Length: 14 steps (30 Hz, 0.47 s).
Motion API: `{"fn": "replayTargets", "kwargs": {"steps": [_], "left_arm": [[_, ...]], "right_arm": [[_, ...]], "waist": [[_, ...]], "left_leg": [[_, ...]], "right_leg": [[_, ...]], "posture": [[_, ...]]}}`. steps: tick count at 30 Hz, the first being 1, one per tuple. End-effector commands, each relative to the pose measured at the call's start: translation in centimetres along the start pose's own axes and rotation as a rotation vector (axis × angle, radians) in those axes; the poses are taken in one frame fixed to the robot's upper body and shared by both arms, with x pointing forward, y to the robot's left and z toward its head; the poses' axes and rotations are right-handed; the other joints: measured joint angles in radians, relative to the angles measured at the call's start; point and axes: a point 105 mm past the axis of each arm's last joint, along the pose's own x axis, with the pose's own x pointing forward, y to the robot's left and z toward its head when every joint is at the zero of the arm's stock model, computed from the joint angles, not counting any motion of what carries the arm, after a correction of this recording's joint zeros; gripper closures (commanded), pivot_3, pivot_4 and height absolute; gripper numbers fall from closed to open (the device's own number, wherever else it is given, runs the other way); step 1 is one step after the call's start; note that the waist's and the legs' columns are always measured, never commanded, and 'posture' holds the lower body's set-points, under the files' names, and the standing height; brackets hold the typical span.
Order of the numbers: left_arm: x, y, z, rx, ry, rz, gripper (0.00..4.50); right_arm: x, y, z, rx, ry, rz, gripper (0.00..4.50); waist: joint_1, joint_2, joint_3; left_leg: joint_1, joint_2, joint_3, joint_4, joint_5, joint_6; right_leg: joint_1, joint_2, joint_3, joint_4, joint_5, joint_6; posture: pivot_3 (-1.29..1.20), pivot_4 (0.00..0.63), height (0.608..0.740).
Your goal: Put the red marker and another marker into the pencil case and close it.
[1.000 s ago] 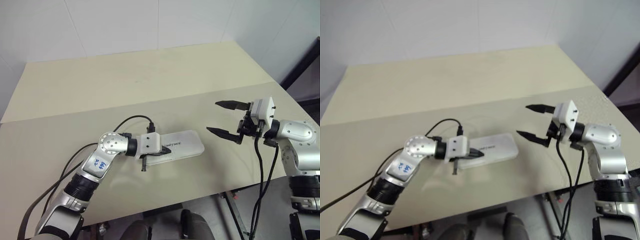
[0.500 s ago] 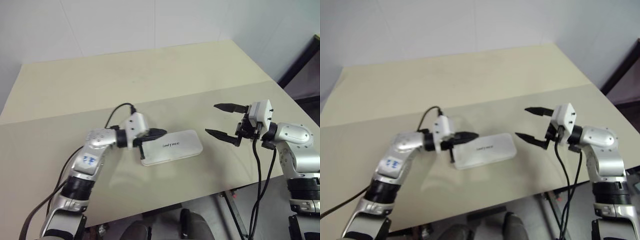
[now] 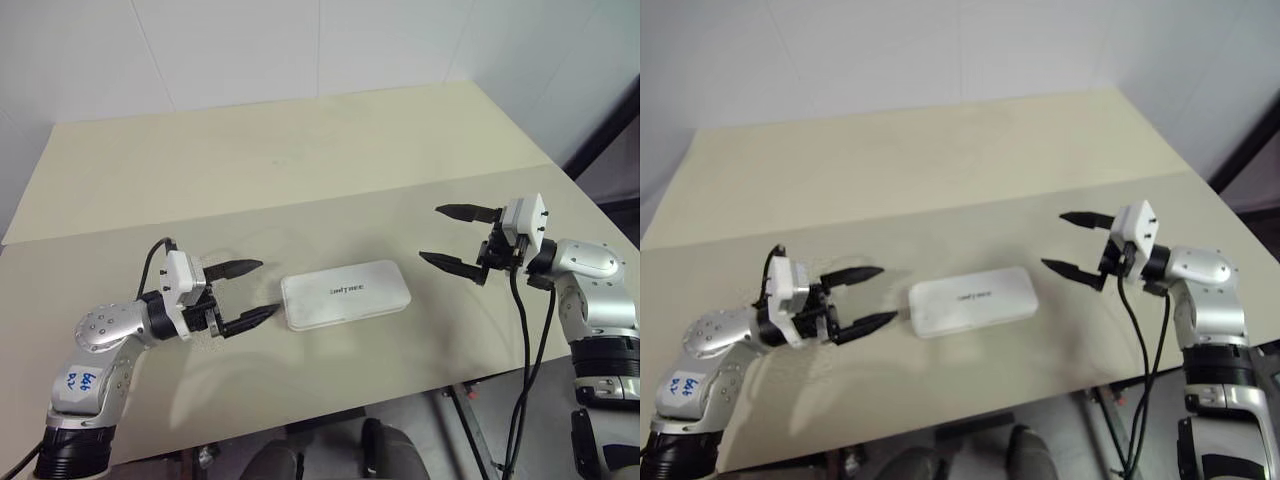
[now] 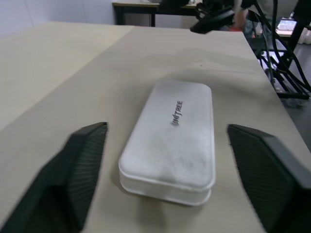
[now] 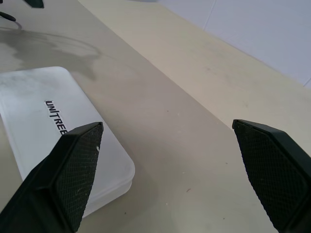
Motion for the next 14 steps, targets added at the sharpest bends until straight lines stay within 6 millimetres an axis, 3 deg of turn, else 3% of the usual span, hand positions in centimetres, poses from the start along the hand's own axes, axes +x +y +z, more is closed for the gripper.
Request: {"fn": "replayTargets", "kwargs": {"steps": [1,14], "left_arm": [[0.0,0.2,1.8,0.058,-0.050,0.013,0.05],[1.9,0.1,1.9,0.093,-0.050,0.001,0.05]], "right_arm": [[-0.5,-0.6,1.3,-0.047,-0.021,0.005,0.00],[-0.4,0.1,0.5,-0.047,-0.007,0.027,0.00]], "waist": [[-0.004,0.000,0.000],[-0.003,0.000,0.000]], "left_leg": [[0.000,0.000,0.000,0.000,0.000,0.000],[0.000,0.000,0.000,-0.001,0.000,0.000]], "right_leg": [[0.000,0.000,0.000,0.000,0.000,0.000],[-0.001,0.000,0.000,0.000,0.000,0.000]], "posture": [[0.00,0.150,0.740],[0.00,0.150,0.740]]}}
